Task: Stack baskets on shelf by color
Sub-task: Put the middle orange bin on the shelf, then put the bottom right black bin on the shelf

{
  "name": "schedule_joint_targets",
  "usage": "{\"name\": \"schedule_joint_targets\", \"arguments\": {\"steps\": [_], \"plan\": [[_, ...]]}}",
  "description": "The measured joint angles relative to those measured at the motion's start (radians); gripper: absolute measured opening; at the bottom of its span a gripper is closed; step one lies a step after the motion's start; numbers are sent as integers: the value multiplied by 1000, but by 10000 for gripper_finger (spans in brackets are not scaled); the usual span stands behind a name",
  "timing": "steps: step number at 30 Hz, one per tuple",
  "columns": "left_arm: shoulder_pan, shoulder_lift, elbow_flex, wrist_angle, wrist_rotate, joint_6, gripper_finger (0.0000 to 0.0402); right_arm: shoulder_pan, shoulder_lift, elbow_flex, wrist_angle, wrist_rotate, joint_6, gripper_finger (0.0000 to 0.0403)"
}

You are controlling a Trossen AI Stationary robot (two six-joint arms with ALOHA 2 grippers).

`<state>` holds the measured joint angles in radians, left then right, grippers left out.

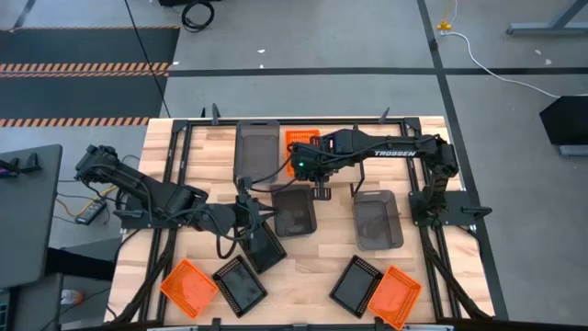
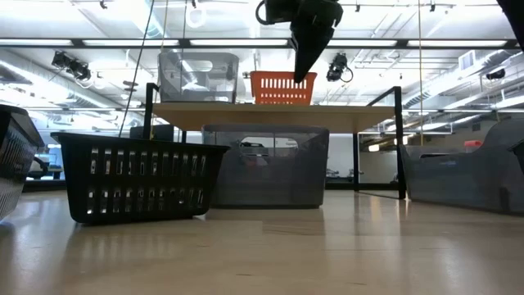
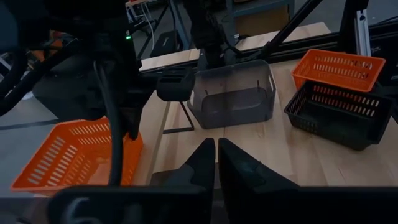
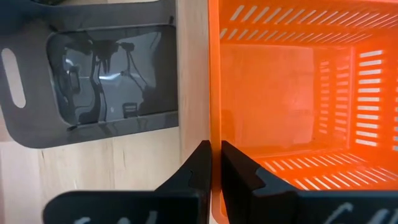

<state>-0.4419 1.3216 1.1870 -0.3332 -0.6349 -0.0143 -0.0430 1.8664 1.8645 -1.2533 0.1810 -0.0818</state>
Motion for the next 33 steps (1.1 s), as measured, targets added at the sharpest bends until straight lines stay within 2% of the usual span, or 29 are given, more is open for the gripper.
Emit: {"name": "schedule_joint_targets", "arguments": {"steps": [8,17,27,33], "plan": [[0,0,0,0,0,0,34,1,0,0,1,-3,0,32],[0,0,0,0,0,0,26,1,0,0,3,1,-7,39],[0,0,0,0,0,0,34,8,-1,2,50,15,-40,112],[0,0,0,1,0,0,26,33,-2,72,21,58,-71,162]]}}
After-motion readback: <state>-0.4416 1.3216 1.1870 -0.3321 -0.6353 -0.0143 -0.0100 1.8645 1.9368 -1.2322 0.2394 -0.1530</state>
